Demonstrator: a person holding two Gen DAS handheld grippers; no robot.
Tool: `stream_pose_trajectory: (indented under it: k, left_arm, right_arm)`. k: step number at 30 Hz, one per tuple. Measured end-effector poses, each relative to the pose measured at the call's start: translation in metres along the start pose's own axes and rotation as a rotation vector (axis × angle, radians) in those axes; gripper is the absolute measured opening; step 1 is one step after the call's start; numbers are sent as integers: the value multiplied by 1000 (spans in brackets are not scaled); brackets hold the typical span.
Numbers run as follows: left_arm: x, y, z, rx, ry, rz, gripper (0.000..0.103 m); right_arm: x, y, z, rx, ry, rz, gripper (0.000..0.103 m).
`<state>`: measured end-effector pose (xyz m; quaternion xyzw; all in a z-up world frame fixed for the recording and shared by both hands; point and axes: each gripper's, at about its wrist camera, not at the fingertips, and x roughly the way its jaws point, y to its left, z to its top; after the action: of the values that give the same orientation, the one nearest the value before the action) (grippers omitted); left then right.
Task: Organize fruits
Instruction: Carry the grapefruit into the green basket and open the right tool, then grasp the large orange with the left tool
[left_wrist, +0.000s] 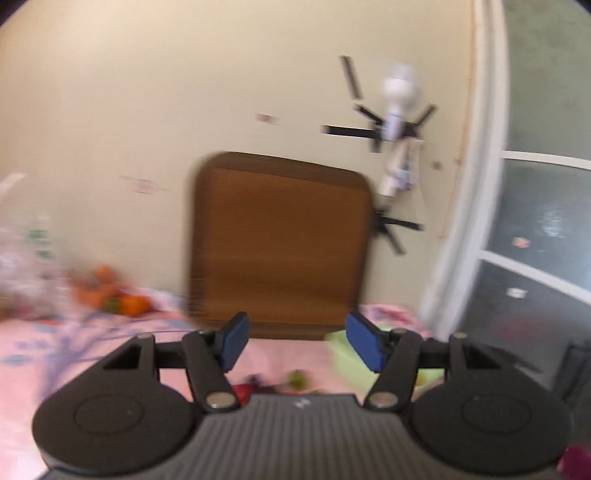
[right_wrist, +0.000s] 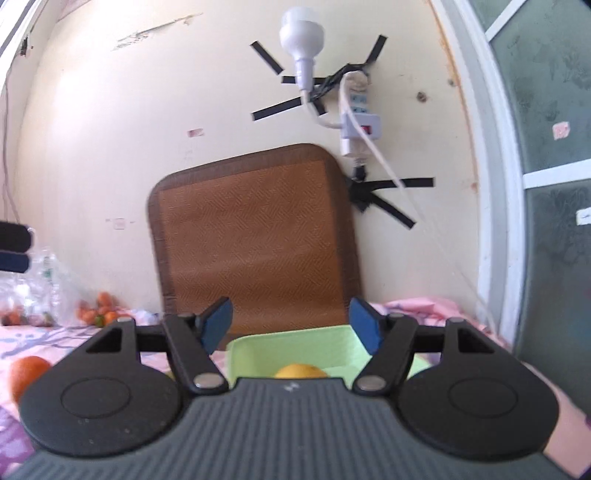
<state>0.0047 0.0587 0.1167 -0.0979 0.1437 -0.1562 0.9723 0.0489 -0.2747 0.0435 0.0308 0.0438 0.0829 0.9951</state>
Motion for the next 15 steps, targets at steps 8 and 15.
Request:
stream_pose_trajectory:
  k: [8, 15]
  left_arm:
    - [-15, 79, -24, -179, 111, 74, 59]
    - [22, 82, -42, -195, 216, -50, 74]
  right_arm:
    - [1, 85, -15, 46, 238, 336, 72]
    - [24, 147, -28, -80, 375, 426, 75]
